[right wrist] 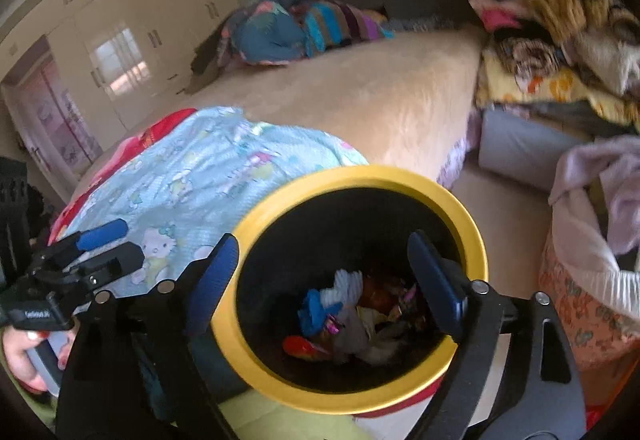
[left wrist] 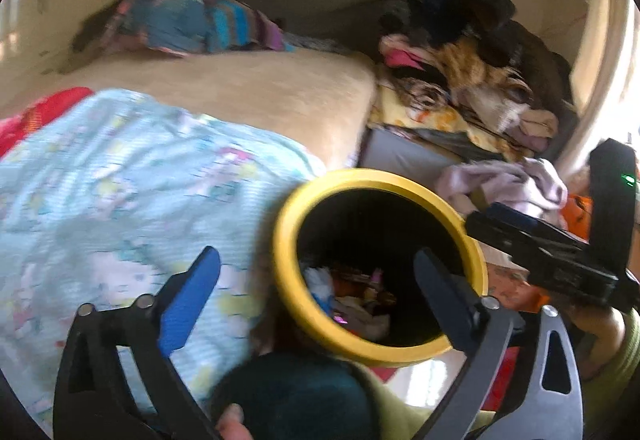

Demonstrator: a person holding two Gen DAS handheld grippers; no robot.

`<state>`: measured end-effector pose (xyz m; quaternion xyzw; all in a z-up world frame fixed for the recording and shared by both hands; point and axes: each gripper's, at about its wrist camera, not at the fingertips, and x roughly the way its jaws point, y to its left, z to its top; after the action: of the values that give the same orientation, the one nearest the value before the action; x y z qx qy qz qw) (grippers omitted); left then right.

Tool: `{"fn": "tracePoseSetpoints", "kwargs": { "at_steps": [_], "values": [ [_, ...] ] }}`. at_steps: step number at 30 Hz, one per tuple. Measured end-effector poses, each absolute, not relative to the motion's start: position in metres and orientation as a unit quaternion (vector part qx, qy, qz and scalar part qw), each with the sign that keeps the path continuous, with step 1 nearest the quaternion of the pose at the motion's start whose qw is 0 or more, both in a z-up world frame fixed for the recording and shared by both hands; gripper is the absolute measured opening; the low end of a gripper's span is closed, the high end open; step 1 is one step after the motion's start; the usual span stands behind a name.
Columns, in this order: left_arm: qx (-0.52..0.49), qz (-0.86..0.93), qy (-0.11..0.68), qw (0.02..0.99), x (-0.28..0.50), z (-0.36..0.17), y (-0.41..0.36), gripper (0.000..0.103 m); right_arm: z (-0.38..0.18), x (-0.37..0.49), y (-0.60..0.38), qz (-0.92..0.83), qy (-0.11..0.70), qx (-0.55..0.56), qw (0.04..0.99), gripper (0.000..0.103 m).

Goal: Collect trash

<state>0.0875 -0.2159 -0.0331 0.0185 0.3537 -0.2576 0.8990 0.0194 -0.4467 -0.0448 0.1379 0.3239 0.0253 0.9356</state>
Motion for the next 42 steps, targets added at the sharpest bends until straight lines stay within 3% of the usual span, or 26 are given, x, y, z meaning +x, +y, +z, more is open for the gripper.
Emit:
{"fn": "tracePoseSetpoints", "kwargs": {
  "at_steps": [3, 17, 42],
  "values": [
    [0.018, -0.223, 0.335, 0.915, 0.078, -0.022, -0.194, 0.096, -0.033, 0.011, -0.427, 0.029, 0.29, 0.118, 0.949, 0.092],
    [0.014, -0.134, 0.258, 0.957, 0.012, -0.002, -0.117, 0.097, -0.004, -0.036, -0.335, 0.032, 0.146, 0.044, 0.988, 0.092],
    [-0.006, -0.117, 0.245, 0.963, -0.001, -0.009, -0.101, 0.097, -0.014, -0.049, -0.309, 0.04, 0.138, 0.023, 0.989, 0.092]
  ]
}}
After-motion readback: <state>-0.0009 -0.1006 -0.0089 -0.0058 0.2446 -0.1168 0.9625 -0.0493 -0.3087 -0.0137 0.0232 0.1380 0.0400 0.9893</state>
